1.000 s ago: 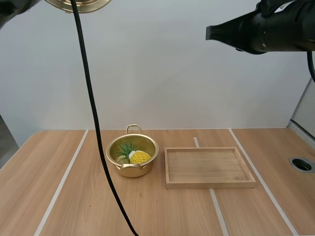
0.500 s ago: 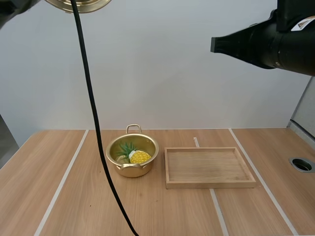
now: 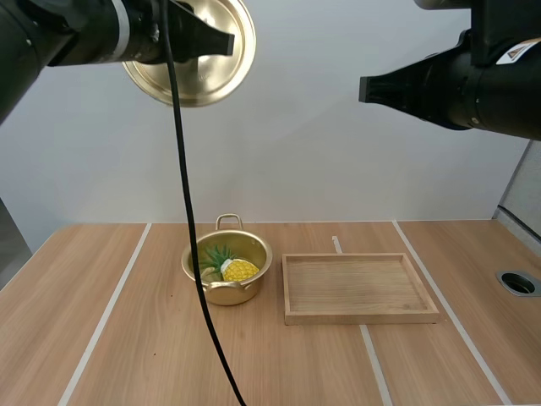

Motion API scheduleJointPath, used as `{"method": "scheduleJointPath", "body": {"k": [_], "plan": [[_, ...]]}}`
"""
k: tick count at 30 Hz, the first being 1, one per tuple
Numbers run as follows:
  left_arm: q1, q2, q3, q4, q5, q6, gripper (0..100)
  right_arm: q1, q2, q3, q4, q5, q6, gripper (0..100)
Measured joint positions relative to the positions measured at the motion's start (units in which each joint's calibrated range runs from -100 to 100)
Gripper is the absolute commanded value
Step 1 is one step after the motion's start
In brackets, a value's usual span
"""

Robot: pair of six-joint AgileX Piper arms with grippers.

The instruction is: Open the pot, put the pineapple inside, and close it

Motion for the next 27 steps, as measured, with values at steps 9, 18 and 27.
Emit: {"method": "scheduleJointPath", "body": {"k": [9,18,27], "plan": [[0.0,6.4,0.0,0.6,14.4,0.2,0,0.0,0.0,0.0,0.0,0.0,0.0,0],[0.0,15.0,0.0,2.0,21.2,0.3,0,0.0,0.0,0.0,0.0,0.1,0.0,0],[0.0,21.8,2.0,3.4,26.0,2.0,0,0.0,0.0,0.0,0.0,0.1,0.1,0]]}}
